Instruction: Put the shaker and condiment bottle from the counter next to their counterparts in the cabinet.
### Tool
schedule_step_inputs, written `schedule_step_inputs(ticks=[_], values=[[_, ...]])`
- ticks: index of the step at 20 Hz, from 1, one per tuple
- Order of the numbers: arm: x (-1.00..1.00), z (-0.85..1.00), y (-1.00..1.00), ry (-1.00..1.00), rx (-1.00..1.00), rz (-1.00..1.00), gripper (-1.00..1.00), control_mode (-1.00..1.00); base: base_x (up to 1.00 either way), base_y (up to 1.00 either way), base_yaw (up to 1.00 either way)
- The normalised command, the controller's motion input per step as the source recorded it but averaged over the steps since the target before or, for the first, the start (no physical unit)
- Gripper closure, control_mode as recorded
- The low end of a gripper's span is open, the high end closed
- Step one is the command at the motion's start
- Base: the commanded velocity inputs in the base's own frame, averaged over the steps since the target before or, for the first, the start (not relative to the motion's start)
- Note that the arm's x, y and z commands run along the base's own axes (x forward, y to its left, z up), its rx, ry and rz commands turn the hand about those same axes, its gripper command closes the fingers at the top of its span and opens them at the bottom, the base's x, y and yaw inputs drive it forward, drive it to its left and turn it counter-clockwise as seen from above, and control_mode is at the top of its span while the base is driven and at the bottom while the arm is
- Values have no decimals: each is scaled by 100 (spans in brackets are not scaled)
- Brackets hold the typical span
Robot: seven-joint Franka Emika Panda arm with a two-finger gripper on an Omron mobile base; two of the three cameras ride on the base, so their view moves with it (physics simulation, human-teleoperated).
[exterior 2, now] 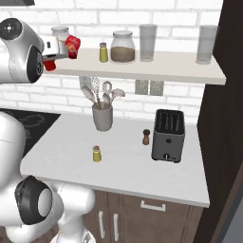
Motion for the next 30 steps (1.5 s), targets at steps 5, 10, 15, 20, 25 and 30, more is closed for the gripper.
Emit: schedule_step_inputs(ticks=[5,10,15,20,25,30], values=[[19,0,15,0,2,0,100,-100,0,0,0],[13,0,10,0,3,0,100,-100,0,0,0],[27,0,14,1,1,0,100,-100,0,0,0],[32,0,12,1,1,0,100,-100,0,0,0],[28,0,14,5,0,0,100,-100,0,0,0],[27,0,20,10,0,0,100,-100,0,0,0]])
